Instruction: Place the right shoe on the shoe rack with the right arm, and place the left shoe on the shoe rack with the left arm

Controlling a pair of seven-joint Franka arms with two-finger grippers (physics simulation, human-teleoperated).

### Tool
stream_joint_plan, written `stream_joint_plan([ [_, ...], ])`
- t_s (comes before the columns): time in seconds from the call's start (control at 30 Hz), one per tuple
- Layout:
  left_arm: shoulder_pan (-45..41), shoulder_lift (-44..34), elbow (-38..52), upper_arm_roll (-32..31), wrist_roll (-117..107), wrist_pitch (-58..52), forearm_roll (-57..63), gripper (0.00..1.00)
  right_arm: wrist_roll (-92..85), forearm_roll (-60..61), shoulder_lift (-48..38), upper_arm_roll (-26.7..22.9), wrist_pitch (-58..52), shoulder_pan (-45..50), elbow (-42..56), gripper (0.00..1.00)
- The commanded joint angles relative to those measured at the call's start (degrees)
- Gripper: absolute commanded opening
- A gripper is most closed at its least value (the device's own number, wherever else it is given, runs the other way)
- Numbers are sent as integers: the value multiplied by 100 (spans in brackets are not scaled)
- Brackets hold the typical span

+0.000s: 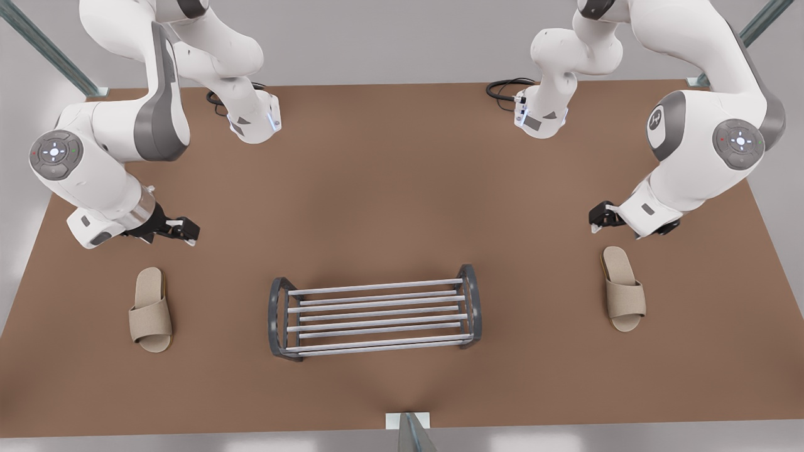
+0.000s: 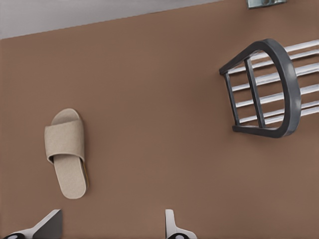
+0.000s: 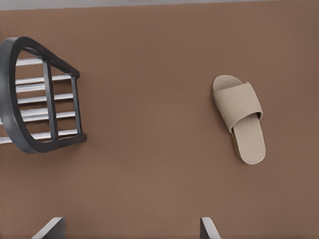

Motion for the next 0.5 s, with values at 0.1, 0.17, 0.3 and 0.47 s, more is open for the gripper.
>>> stream_joint_plan([
  [0.1, 368, 108, 20, -7, 101, 94, -56, 100, -330, 22, 215, 8, 4, 56, 45, 100],
  [0.17, -26, 108, 56, 2, -1442, -99, 57, 100, -541, -22, 461, 0, -268, -14, 2, 100],
  [0.3, -2144, 635, -698, 19, -7148, -179, 4003, 100, -2385, -14, 575, 0, -268, -1296, -156, 100],
  [0.47, -2242, -235, -3705, 89, -11814, 2184, 5990, 100, -4478, -364, 1014, 3538, 856, -5530, -983, 100],
])
